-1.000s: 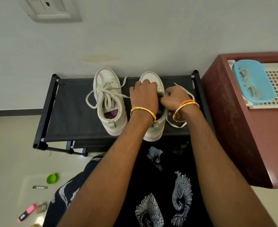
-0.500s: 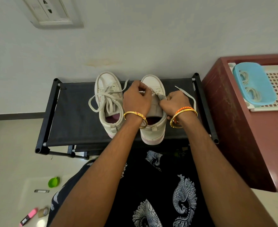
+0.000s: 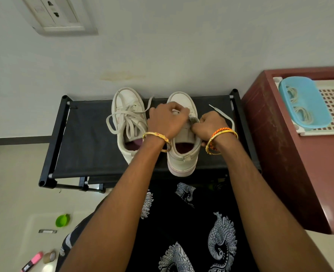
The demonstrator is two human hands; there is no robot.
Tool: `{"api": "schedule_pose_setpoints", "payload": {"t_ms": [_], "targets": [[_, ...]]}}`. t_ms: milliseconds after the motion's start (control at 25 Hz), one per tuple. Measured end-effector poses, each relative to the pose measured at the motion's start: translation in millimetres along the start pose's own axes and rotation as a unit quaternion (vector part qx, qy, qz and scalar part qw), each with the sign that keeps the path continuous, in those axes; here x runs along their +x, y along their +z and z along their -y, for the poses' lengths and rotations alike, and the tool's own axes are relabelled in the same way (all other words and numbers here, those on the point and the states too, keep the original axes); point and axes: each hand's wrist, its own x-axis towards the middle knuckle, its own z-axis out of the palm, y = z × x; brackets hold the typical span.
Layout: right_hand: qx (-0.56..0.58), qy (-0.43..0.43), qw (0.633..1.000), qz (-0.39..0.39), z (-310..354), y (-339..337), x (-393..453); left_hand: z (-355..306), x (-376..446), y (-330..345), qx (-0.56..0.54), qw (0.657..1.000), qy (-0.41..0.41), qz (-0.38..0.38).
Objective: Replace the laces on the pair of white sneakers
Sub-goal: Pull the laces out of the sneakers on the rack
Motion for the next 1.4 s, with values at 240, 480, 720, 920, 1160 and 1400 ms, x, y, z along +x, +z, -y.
{"api": "schedule_pose_setpoints", "payload": {"t_ms": [240, 480, 720, 920, 1160, 1400], "targets": [[-0.004, -0.002, 1.0, 0.0, 0, 3, 2, -15, -8, 9, 0.337, 0.93, 0.123, -0.074], [0.018, 0.005, 1.0, 0.006, 1, 0, -2, -9, -6, 5, 0.172, 0.977, 0.072, -0.106], [0.029, 0.016, 0.999, 0.008, 2, 1, -4, -5, 6, -21, -0.241, 0.958, -0.072, -0.141], [0.024, 0.022, 0.999, 0.004, 4, 4, -5, -2, 8, -32, -0.448, 0.883, -0.094, -0.107], [0.015, 0.014, 1.0, -0.012, 6, 5, -8, 2, 5, -15, -0.066, 0.998, 0.002, 0.012], [-0.005, 0.008, 1.0, -0.015, 7, 8, -8, -7, -3, -8, 0.107, 0.994, -0.01, 0.026]]}}
